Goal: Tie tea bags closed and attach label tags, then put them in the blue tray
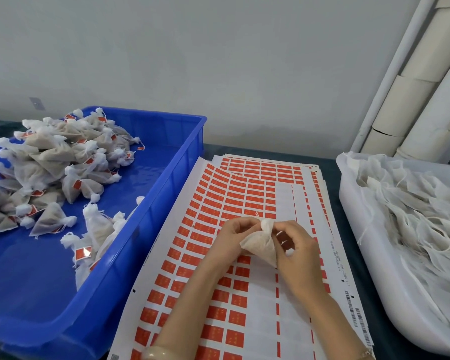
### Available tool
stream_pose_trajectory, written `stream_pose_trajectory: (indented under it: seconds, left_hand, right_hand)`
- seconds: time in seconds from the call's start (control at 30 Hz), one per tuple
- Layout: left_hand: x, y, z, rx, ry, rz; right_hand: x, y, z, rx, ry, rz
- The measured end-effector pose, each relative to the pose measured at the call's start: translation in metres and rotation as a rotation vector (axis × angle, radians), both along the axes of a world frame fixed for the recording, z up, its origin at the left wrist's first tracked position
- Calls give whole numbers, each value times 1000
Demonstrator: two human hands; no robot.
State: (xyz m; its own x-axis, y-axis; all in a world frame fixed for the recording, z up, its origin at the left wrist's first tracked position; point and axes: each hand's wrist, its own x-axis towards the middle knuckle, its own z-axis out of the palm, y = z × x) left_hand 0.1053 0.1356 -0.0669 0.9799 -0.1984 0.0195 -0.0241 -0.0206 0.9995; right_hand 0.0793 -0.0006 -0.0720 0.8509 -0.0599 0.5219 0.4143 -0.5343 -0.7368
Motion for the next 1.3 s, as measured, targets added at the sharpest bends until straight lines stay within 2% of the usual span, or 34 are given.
stream_pose_trajectory:
  seconds: [0.13,0.2,0.4,0.5,0.63,0.83,1.1,1.2,1.3]
  left_hand:
    - [-3,-3,8,7,111,58]
    - [-2,-3,11,-33,109,18]
    - [-4,-5,9,105,-90,-44]
    - [-4,-6,6,84,-144,-46]
    - [-3,-5,4,63,-194,-16]
    - [0,-2,0,54,-165,25]
    - [3,-2,-5,75,-166,-19]
    - [1,-3,-2,56,-178,-75]
    - [1,-3,0,34,-173,-93]
  right_hand:
    - [0,1,-3,-66,62,24]
    - [2,-1,-6,-81,87,30]
    - [3,-1,-10,-90,104,29]
    - [4,-4,-9,-68,144,29]
    - [3,-6,-3,61,281,99]
    - [9,-8,-2,198,474,169]
    - [16,-11,9,411,617,130]
    - [15,-14,15,586,698,174]
    - [13,-20,16,931,729,303]
